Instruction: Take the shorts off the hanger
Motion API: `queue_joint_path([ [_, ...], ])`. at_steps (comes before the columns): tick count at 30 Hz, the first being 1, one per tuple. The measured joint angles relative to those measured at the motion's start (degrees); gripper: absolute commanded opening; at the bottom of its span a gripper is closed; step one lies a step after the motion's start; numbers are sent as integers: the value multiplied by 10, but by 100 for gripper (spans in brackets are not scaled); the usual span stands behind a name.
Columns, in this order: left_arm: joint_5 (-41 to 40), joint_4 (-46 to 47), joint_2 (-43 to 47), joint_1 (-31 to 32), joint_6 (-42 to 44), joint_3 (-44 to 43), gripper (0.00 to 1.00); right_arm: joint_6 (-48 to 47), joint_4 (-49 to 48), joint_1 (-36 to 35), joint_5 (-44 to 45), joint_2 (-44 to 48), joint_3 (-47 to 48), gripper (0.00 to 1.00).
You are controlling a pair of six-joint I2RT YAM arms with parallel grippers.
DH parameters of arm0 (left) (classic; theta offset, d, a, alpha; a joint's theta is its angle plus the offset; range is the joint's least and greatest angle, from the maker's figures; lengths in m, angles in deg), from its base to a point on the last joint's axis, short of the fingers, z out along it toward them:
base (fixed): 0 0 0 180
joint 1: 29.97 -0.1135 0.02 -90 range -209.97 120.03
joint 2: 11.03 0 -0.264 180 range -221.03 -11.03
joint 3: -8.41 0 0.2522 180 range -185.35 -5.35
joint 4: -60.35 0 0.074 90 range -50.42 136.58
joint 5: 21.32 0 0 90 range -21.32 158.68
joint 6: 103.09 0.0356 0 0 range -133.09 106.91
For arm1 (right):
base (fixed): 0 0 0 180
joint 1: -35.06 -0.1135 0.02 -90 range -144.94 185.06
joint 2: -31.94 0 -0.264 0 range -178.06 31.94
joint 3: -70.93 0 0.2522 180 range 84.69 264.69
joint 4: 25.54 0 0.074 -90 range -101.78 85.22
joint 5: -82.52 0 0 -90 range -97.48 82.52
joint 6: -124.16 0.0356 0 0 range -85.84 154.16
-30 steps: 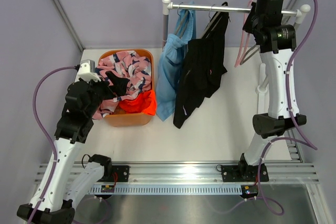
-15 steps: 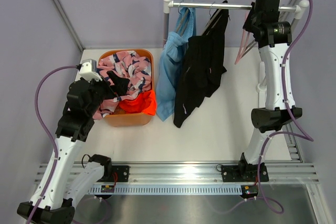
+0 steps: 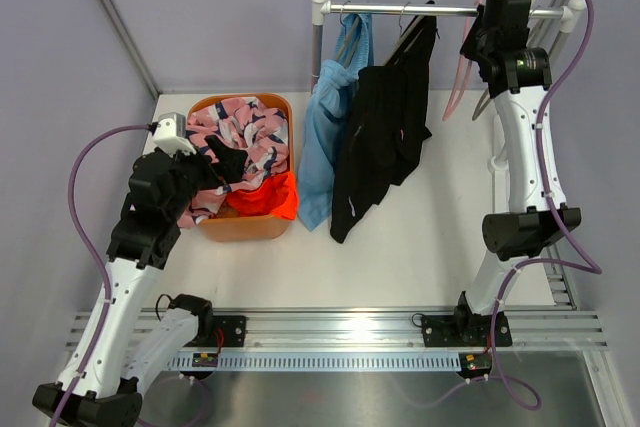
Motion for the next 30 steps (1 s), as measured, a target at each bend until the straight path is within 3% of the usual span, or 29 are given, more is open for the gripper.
queue_joint_path([
  [5, 0, 0, 0, 2, 0, 0, 99, 3, -2, 1, -3, 6, -7, 11],
  [9, 0, 0, 0, 3, 0, 0, 99, 6, 6, 1, -6, 9, -8, 25],
  [20, 0, 0, 0, 3, 2, 0, 99, 9, 58, 1, -14, 25, -8, 36],
  [30, 0, 0, 0, 3, 2, 0, 99, 17, 76, -17, -24, 151, -8, 45],
])
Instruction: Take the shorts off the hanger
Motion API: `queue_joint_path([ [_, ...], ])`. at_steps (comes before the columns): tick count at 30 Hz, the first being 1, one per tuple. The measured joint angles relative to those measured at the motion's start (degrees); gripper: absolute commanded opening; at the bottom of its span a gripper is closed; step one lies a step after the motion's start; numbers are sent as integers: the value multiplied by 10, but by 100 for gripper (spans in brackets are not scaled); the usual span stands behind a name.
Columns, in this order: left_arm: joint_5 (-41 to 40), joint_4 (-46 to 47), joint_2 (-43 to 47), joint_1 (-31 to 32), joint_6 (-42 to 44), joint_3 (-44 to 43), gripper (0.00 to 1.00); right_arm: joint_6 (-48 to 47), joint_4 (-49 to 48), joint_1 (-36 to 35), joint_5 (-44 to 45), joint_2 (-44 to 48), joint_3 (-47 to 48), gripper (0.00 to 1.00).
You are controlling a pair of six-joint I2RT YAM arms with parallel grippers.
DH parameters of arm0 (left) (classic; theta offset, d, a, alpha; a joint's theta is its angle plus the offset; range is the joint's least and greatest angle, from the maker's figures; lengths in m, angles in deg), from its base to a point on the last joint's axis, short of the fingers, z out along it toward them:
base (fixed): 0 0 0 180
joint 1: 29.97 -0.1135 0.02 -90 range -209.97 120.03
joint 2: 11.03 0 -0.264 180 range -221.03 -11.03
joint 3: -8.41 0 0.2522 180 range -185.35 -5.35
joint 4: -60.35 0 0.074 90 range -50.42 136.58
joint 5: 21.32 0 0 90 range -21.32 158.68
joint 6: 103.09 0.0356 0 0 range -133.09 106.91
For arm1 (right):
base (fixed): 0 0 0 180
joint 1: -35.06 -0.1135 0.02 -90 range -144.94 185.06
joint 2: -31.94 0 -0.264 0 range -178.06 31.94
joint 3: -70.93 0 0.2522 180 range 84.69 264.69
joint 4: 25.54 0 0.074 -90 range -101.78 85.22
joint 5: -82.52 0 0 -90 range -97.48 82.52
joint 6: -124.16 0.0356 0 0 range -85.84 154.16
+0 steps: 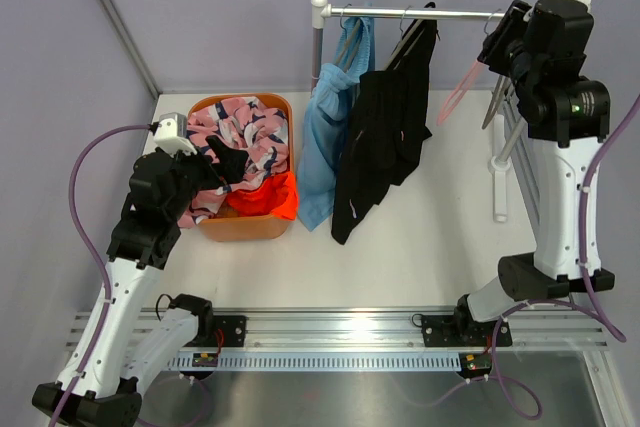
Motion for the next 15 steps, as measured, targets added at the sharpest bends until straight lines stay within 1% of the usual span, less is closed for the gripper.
queue_joint_path([
  [3, 0, 0, 0, 0, 0, 0, 99, 0, 0, -29, 0, 21, 7, 46],
  [6, 0, 0, 0, 0, 0, 0, 99, 0, -1, -67, 0, 10, 28, 46],
  [10, 0, 0, 0, 0, 0, 0, 99, 0, -5, -115, 7, -32, 50, 47],
  [15, 0, 0, 0, 0, 0, 0, 99, 0, -13, -153, 26, -101, 63, 47],
])
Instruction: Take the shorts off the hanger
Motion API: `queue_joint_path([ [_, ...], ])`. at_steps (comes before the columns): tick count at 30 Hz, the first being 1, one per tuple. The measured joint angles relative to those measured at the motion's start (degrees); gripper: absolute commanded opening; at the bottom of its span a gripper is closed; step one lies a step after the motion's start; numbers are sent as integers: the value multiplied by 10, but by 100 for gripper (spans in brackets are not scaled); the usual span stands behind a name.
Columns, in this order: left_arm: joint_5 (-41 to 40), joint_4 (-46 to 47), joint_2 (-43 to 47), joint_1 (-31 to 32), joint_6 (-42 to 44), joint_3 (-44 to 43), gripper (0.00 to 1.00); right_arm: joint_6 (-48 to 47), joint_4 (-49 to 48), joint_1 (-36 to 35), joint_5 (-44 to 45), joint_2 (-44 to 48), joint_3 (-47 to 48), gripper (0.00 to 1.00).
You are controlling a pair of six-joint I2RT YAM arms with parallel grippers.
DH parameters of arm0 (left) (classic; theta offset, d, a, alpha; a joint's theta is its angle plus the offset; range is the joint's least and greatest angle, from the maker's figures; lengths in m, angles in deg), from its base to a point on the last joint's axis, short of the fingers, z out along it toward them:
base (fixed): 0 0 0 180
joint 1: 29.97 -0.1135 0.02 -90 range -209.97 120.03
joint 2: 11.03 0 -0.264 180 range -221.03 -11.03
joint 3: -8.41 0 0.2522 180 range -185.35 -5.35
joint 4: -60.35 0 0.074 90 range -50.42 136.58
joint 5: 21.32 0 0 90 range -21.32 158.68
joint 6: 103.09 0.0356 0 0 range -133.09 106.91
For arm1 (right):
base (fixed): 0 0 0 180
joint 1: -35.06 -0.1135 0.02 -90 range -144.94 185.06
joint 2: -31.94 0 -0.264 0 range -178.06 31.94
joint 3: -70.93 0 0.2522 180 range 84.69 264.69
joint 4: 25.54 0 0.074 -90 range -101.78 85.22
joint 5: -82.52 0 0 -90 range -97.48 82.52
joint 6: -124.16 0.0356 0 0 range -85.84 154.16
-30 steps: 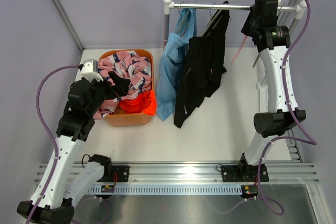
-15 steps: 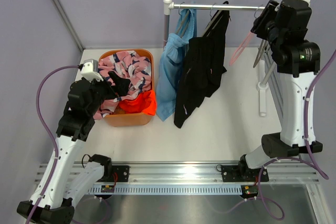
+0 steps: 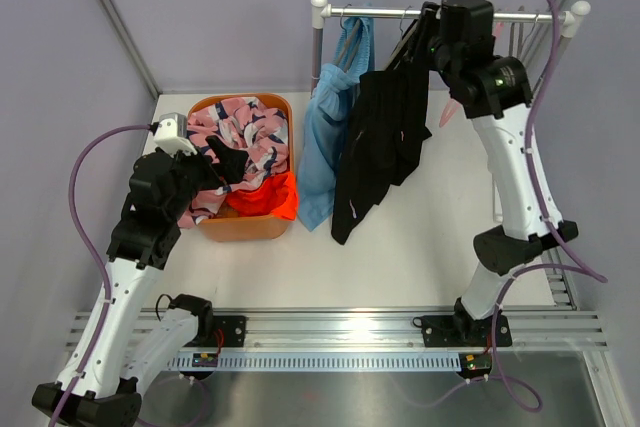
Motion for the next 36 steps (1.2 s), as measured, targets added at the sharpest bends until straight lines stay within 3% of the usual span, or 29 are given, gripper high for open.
queue_joint_path([
  [7, 0, 0, 0, 0, 0, 0, 99, 0, -35, -30, 34, -53, -7, 50],
  [18, 0, 0, 0, 0, 2, 0, 99, 2, -154, -44, 124, -53, -111, 52],
  [23, 0, 0, 0, 0, 2, 0, 99, 6, -203, -45, 155, -53, -131, 42],
  [31, 0, 0, 0, 0, 2, 0, 99, 3, -243, -45, 181, -54, -154, 40],
  [36, 0, 0, -3, 0, 2, 0, 99, -6, -247, -45, 190, -57, -149, 21],
])
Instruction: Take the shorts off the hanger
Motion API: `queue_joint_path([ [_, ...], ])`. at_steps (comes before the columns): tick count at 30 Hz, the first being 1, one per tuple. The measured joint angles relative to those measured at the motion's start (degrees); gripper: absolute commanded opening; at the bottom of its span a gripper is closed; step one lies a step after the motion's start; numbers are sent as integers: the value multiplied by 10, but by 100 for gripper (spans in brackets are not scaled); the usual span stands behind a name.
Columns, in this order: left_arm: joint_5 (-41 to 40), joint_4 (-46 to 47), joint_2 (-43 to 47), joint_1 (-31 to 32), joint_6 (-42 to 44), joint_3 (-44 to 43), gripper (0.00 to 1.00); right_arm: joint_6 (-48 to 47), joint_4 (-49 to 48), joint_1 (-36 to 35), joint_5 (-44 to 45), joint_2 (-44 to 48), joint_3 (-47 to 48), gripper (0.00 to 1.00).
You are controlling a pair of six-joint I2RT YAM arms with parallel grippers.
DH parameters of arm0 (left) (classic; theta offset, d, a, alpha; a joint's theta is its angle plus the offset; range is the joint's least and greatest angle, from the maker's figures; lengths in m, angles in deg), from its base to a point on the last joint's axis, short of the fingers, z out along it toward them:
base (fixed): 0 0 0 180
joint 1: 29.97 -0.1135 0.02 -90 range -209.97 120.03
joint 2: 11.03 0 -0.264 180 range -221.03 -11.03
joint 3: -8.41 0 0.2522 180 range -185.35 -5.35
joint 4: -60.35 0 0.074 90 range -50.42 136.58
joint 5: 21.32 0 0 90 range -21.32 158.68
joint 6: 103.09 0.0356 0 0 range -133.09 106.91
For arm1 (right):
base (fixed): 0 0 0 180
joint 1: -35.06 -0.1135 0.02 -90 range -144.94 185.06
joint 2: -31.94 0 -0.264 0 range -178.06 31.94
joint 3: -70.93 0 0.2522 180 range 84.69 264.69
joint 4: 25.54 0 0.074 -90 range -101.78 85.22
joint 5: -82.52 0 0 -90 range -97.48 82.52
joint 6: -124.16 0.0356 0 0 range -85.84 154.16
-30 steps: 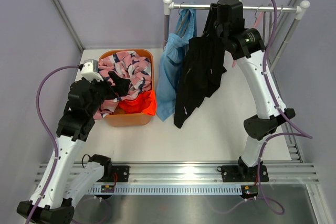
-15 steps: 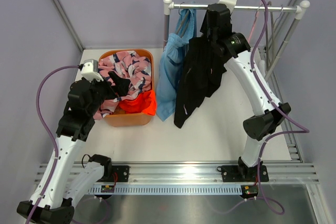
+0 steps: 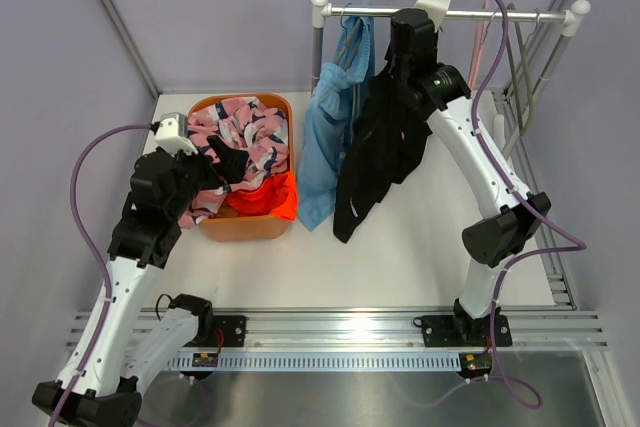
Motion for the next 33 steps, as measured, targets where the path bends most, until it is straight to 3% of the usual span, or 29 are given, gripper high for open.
queue_joint_path([
  [2, 0, 0, -1, 0, 0, 0, 99, -7, -1, 0, 6, 0, 0, 6],
  [4, 0, 0, -1, 0, 0, 0, 99, -14, -2, 0, 7, 0, 1, 0],
  [12, 0, 0, -2, 2, 0, 0, 99, -24, 13, 0, 6, 0, 8, 0],
  [17, 0, 0, -2, 2, 0, 0, 99, -31, 70, 0, -14, 8, 33, 0],
  [33, 8, 0, -13, 5, 15, 0, 99, -37, 160, 0, -82, 137, 17, 0],
])
